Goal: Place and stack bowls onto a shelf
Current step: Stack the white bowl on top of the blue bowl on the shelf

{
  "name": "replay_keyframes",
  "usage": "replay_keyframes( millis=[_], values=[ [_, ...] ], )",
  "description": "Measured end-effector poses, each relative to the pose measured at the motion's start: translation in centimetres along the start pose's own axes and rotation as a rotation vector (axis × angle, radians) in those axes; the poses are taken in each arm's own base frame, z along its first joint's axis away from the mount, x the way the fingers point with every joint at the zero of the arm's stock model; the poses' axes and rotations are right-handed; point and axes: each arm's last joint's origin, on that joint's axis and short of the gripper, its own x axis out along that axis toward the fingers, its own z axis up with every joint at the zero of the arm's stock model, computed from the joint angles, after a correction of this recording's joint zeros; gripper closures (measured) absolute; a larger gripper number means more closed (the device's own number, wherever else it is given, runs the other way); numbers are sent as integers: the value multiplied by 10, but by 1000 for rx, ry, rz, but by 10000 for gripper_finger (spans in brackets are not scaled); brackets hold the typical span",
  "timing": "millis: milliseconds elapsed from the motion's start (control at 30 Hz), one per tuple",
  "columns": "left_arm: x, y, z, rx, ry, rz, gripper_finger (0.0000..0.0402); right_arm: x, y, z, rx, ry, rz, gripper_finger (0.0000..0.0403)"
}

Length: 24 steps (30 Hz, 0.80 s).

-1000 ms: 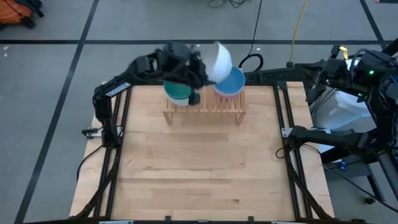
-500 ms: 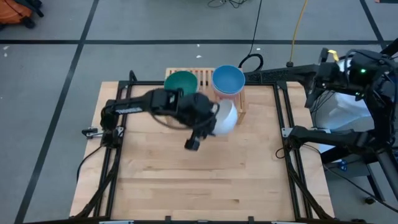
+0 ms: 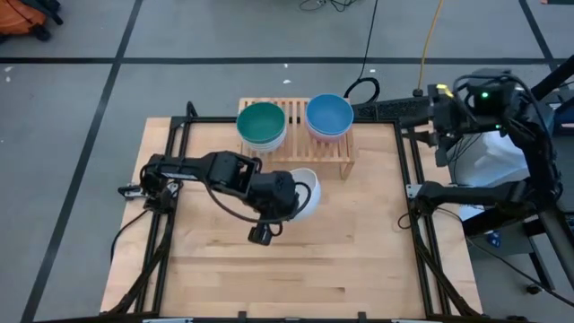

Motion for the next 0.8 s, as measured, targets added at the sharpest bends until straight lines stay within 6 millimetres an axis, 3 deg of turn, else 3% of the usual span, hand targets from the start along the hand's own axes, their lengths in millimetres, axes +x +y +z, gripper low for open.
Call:
replay_keyframes(
  millis=[333,800],
  values=[
    [0,-6,-7,54,78,17,396,44,-3,11,-8,54,199,328],
    [1,-17,-7,92,78,-27,396,155,27,38,-273,147,391,328]
  ],
)
